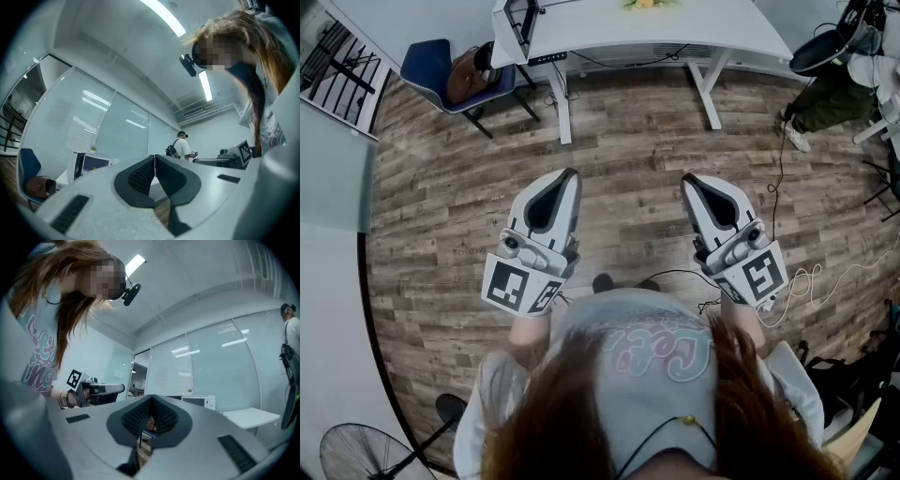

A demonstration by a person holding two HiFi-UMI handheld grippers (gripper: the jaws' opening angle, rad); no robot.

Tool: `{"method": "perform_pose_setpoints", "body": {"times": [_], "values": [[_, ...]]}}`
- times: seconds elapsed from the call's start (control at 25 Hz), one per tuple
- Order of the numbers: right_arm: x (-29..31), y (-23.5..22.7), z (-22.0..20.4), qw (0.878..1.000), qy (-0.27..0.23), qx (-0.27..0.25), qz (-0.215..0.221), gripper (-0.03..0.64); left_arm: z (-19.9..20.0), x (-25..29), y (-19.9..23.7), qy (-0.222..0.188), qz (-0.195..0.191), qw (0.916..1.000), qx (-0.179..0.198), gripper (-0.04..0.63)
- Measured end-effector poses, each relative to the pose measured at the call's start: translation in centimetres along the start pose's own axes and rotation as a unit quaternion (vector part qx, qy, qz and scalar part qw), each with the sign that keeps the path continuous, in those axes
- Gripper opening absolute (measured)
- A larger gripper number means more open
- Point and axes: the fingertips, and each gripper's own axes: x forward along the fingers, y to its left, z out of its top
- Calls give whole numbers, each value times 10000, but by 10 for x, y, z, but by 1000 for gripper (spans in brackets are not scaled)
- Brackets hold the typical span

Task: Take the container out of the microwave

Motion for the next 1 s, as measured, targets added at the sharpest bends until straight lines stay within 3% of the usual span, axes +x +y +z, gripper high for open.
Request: {"method": "perform_pose_setpoints", "body": {"times": [0.52,0.72,0.88,1.0], "values": [[2,8,0,9994,122,-329,74,3,1,4,-8,-8,-91,10000,-7,14],[1,11,-7,9994,216,-231,122,5,-1,1,-9,31,-64,10000,38,14],[3,21,-6,9995,10,-134,269,8,-10,-1,-9,136,-6,9999,-56,15],[5,28,-11,9992,2,87,381,117,-17,-5,-6,144,92,9997,-202,25]]}}
